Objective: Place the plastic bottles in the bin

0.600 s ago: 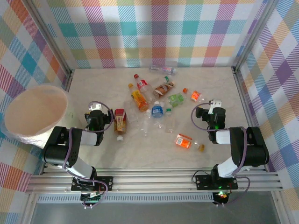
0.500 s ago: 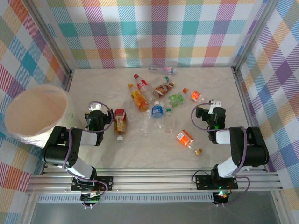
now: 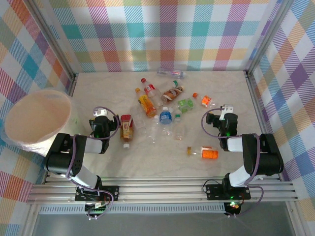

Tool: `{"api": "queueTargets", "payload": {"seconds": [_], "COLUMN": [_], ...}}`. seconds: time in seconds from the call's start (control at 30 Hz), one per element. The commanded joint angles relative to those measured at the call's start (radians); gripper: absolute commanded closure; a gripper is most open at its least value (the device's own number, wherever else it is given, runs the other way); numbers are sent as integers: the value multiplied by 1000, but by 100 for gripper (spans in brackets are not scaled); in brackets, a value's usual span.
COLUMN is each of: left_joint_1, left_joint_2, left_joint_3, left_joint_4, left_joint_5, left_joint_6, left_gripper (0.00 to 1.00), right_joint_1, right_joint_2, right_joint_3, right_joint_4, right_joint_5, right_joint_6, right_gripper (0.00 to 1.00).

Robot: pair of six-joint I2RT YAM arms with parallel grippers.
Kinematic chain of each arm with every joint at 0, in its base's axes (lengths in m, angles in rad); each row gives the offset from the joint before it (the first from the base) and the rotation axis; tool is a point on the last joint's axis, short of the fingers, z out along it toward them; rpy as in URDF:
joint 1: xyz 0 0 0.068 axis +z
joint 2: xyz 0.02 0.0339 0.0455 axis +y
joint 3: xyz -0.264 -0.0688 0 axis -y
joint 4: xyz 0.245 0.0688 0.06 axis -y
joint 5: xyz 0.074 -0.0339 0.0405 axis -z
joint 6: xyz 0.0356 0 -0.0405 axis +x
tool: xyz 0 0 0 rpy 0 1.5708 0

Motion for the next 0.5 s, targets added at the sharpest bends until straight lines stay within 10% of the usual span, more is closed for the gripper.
{"api": "queueTargets", "payload": {"seconds": [0.0,0.47], "left_joint_1": [15,15], "left_joint_2": [-1,-6], "left_joint_3": [11,6], "left_joint_4": [25,31], "left_joint_5": [11,9], "left_joint_6": [-6,-2], "left_gripper": [0,0], "right_joint_1": [7,6], "right_joint_2": [3,-1], "right_joint_3": [3,-3], "right_joint_4": [42,50], "right_joint_5": [2,1], "right_joint_6": [8,6], "right_gripper": [0,0]}}
